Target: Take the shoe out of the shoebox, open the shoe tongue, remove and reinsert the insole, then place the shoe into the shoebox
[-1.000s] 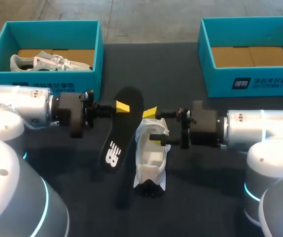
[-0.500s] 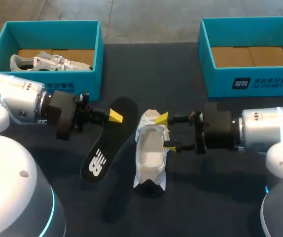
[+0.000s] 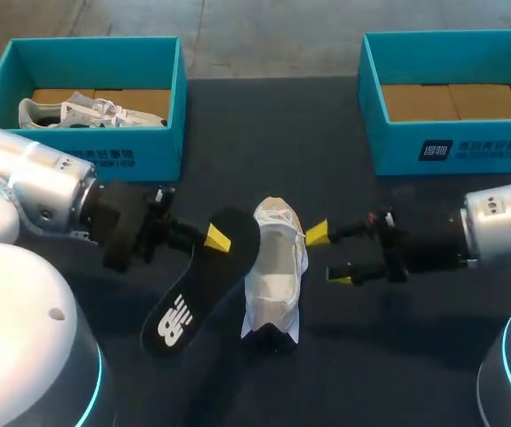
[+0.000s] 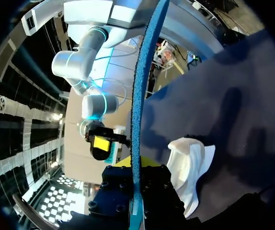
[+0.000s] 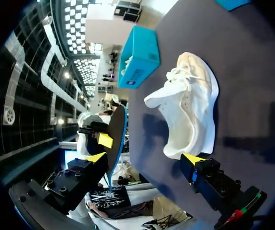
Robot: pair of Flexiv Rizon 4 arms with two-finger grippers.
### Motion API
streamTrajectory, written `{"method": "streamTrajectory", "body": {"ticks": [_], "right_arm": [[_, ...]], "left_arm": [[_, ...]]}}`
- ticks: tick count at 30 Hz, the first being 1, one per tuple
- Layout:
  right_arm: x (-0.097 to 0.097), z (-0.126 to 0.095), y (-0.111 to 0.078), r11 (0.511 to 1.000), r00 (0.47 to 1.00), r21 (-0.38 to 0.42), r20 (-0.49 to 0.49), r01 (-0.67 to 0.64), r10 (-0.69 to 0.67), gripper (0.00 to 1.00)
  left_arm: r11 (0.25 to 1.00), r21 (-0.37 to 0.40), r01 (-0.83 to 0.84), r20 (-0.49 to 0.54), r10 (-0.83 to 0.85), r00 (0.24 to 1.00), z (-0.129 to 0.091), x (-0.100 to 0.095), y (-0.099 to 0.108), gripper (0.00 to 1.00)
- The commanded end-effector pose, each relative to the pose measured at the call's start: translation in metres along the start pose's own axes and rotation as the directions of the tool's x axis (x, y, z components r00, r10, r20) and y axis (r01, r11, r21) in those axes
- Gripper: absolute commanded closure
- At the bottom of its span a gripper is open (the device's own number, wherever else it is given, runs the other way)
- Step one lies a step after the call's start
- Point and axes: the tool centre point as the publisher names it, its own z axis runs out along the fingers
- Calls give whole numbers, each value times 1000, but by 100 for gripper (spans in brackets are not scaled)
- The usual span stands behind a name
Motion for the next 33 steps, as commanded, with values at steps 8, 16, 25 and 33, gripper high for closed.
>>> {"method": "streamTrajectory", "body": {"ticks": [8, 16, 25, 33], "right_arm": [[-19, -43, -18, 995, 998, 85, 50, 42, -47, 0], [-19, -43, -18, 995, 998, 85, 50, 42, -47, 0], [-26, -25, -28, 973, 974, 146, 113, 178, -195, 0], [-48, -7, -37, 935, 942, 207, 113, 289, -317, 0]], "left_arm": [[998, -5, 69, 21, -69, 997, 20, 12, -24, 100], [997, 2, 75, 27, -75, 997, 22, 13, -25, 100], [996, 9, 90, 25, -90, 996, 26, 19, -23, 100], [985, 81, 154, 12, -156, 988, 31, 36, -23, 100]]}}
